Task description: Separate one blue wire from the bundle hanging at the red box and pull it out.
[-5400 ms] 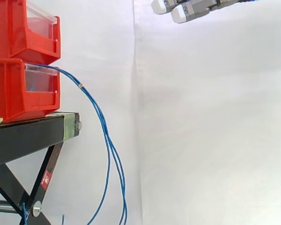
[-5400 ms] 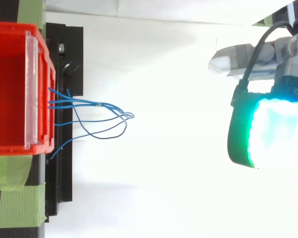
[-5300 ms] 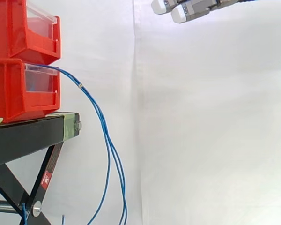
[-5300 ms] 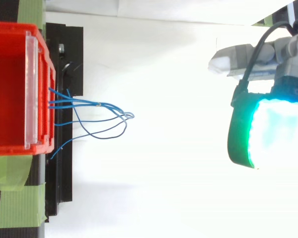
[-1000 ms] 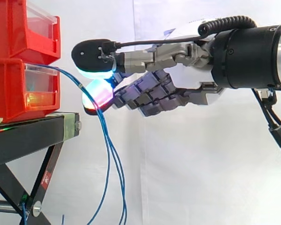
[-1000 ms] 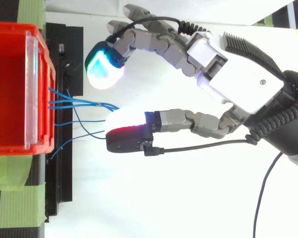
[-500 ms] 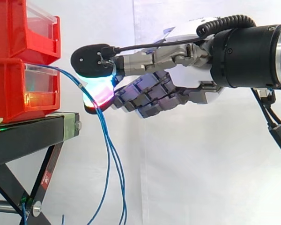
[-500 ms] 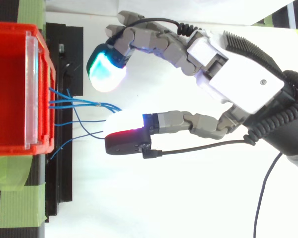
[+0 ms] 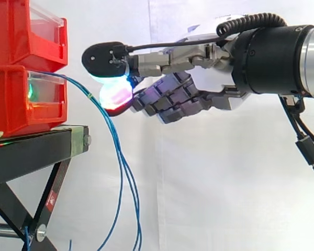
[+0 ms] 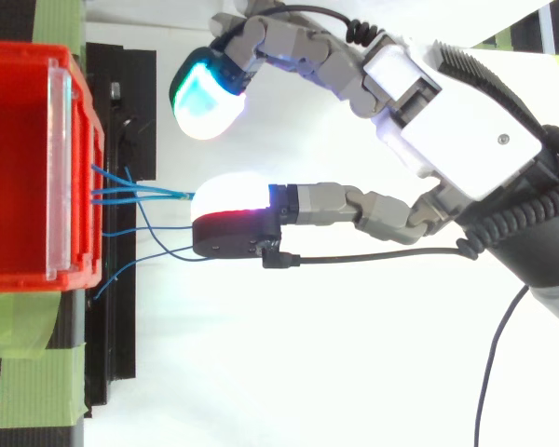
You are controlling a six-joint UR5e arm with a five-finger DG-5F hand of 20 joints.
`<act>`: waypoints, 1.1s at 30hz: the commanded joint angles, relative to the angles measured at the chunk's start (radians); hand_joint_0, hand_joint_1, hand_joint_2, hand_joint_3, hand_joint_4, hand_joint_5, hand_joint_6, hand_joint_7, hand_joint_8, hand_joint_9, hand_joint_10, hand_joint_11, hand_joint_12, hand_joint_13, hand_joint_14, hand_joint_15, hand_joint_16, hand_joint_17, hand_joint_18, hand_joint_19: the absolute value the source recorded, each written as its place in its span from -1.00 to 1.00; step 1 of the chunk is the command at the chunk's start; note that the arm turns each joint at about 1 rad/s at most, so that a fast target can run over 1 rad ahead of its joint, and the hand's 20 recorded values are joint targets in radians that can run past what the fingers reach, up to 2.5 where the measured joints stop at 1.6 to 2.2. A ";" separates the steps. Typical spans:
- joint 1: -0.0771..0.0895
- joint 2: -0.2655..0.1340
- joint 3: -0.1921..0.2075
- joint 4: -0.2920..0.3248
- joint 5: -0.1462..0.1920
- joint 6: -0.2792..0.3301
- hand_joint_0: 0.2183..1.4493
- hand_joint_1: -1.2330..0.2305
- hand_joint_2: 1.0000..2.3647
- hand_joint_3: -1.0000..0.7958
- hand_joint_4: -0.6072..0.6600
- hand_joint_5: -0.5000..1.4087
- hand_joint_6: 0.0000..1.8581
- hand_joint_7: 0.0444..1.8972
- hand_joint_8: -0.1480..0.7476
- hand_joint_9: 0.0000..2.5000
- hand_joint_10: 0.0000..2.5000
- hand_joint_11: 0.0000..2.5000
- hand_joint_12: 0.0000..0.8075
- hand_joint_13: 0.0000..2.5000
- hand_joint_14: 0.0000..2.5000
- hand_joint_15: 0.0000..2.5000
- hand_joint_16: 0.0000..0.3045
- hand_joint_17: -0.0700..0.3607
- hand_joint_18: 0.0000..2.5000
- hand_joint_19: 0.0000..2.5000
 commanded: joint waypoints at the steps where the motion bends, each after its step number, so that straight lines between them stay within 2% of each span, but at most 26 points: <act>1: 0.008 -0.001 0.000 0.052 0.006 -0.017 -0.52 -0.26 -1.00 -0.44 0.45 -0.61 -0.46 0.19 0.11 -0.65 -1.00 -0.92 0.05 -0.84 -1.00 -0.91 -0.60 -0.04 -0.79 -0.98; 4: 0.017 -0.001 0.000 0.101 0.007 -0.023 -0.52 -0.26 -1.00 -0.44 0.46 -0.61 -0.46 0.19 0.11 -0.64 -1.00 -0.93 0.05 -0.84 -1.00 -0.91 -0.60 -0.04 -0.79 -0.97; 8: 0.023 -0.001 0.000 0.117 0.007 -0.035 -0.52 -0.25 -1.00 -0.44 0.46 -0.61 -0.46 0.19 0.11 -0.64 -1.00 -0.92 0.04 -0.84 -1.00 -0.91 -0.61 -0.05 -0.78 -0.97; 12: 0.030 -0.001 0.000 0.101 0.010 -0.071 -0.51 -0.26 -1.00 -0.44 0.46 -0.61 -0.46 0.19 0.12 -0.64 -1.00 -0.93 0.04 -0.84 -1.00 -0.90 -0.61 -0.05 -0.77 -0.97; 20: 0.034 -0.007 0.000 0.046 0.072 -0.065 -0.51 -0.25 -1.00 -0.44 0.46 -0.61 -0.46 0.19 0.11 -0.64 -1.00 -0.93 0.03 -0.83 -1.00 -0.91 -0.61 -0.05 -0.77 -0.96; 27: 0.037 -0.009 0.000 0.020 0.075 -0.063 -0.50 -0.25 -1.00 -0.44 0.46 -0.61 -0.46 0.19 0.11 -0.64 -1.00 -0.92 0.03 -0.83 -1.00 -0.90 -0.61 -0.05 -0.76 -0.95; 33: 0.039 -0.012 -0.001 0.029 0.075 -0.068 -0.50 -0.27 -1.00 -0.44 0.46 -0.61 -0.46 0.19 0.11 -0.64 -1.00 -0.92 0.03 -0.82 -1.00 -0.90 -0.61 -0.06 -0.75 -0.95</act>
